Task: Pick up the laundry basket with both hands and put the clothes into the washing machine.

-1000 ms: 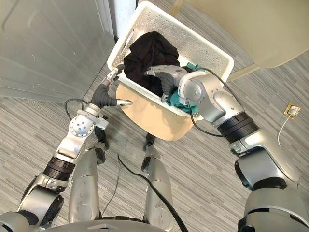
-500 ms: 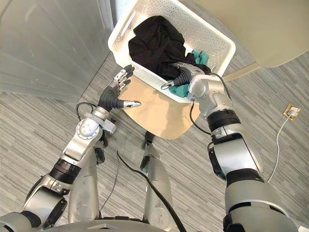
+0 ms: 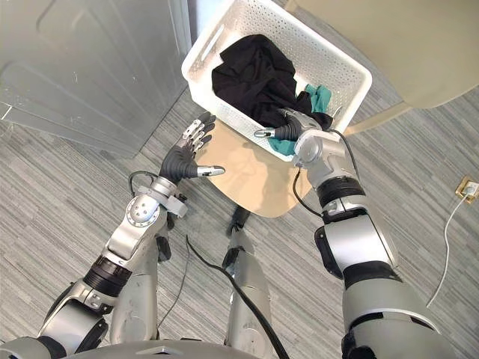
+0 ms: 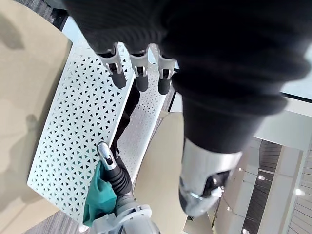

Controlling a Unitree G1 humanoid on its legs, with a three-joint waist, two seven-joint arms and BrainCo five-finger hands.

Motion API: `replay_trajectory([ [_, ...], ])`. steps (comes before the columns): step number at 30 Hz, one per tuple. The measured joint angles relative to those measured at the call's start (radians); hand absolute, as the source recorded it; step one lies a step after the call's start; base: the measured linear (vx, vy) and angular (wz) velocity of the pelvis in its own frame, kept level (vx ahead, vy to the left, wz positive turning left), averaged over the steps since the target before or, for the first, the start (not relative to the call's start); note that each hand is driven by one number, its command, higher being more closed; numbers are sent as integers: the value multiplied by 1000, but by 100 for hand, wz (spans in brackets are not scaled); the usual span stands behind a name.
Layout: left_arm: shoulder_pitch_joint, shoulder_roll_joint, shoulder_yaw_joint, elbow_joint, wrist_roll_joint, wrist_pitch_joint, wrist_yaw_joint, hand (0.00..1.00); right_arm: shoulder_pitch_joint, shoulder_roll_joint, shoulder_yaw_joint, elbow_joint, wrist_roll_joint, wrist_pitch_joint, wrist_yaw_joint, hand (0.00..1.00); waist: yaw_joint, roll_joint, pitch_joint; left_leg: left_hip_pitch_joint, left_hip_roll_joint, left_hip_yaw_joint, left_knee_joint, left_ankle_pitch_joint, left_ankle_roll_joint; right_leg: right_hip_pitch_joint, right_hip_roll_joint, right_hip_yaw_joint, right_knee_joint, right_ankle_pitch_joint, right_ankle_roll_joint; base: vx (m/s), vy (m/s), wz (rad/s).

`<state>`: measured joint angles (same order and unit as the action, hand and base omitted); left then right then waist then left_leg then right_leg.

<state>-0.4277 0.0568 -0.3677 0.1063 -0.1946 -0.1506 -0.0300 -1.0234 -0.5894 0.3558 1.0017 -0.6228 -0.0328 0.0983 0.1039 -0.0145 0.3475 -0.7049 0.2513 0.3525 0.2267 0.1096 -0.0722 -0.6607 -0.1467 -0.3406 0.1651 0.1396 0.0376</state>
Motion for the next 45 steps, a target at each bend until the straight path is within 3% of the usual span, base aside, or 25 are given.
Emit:
replay_trajectory([
  [5,9,1,-22,0,0,-2,-7,0,33,-49,128,-79,47,20,28,0,-2,0,0,1,11,-29,64,8,21,20,-3,-8,51,-4,-4,28,-52,5],
  [10,47,24,-25,1,0,-3,-30,0,76,-134,201,-166,110,5,115,0,-1,-2,0,-15,48,-53,206,-64,42,38,-5,-16,143,-49,-7,48,-47,1],
  [18,82,53,-25,-1,-13,-3,-68,0,-27,-166,230,-90,105,17,102,0,1,-5,2,-8,74,-54,280,-117,36,38,-5,0,210,-98,-7,-12,-22,-8],
  [24,114,63,-28,-11,-20,-3,-86,0,-148,-165,234,-79,109,28,82,0,1,-7,3,-6,71,-55,255,-102,34,36,-5,-6,196,-97,-10,-52,-24,2],
  [30,140,83,-27,-21,-31,-3,-86,0,-296,-155,239,-82,166,3,-17,0,1,-11,5,-6,63,-55,216,-63,37,31,-5,-23,184,-81,-11,16,-18,4],
  [40,263,92,40,-80,-67,-8,-107,0,-320,-127,239,-53,205,-6,-14,0,3,-21,19,7,40,-54,170,-49,33,23,-23,-30,200,-98,-16,45,-35,6],
  [45,262,101,94,-80,-77,-8,-104,0,-310,-128,226,-279,267,-2,19,0,-14,-24,64,-17,34,-55,153,-40,32,-5,-25,-31,202,-102,-11,8,-39,3],
])
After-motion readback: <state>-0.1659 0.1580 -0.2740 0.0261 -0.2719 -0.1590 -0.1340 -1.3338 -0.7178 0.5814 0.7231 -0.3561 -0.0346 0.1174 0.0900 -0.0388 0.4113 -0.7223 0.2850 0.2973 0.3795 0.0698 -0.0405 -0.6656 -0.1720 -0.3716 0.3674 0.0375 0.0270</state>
